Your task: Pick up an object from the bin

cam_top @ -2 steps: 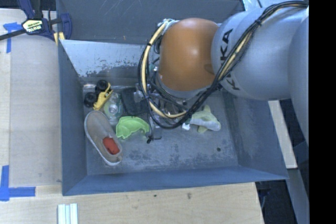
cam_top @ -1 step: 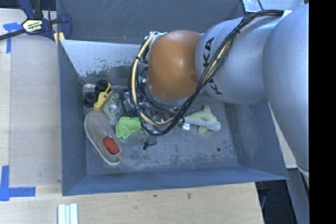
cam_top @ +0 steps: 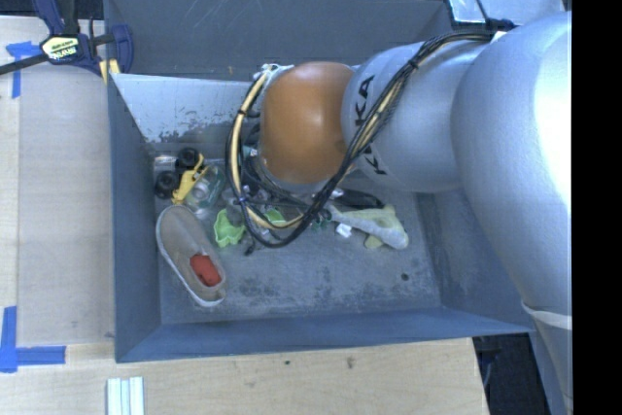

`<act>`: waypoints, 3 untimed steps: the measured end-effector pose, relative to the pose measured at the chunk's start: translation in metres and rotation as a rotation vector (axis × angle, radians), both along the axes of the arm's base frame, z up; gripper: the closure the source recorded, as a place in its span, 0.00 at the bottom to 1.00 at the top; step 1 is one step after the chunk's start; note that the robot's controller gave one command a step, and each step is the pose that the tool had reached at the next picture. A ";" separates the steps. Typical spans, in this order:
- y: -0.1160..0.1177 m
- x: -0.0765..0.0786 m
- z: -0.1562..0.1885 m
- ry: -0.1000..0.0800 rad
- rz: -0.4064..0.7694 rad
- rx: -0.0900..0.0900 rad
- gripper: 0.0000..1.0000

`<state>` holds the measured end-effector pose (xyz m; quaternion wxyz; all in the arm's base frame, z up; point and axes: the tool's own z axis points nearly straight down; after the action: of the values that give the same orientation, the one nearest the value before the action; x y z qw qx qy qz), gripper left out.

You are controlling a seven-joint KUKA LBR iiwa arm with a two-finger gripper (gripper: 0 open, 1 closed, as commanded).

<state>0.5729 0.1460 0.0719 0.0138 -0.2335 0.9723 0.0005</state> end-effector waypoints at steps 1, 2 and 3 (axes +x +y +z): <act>0.000 0.000 0.000 0.000 -0.001 0.000 1.00; 0.000 0.013 0.062 -0.003 -0.040 0.002 1.00; 0.000 0.013 0.062 -0.002 -0.041 0.002 1.00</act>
Offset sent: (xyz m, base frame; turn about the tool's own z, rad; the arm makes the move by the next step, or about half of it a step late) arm 0.0118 -0.0001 0.0620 0.0392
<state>0.5856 0.1456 0.1342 0.0153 -0.2135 0.9768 0.0011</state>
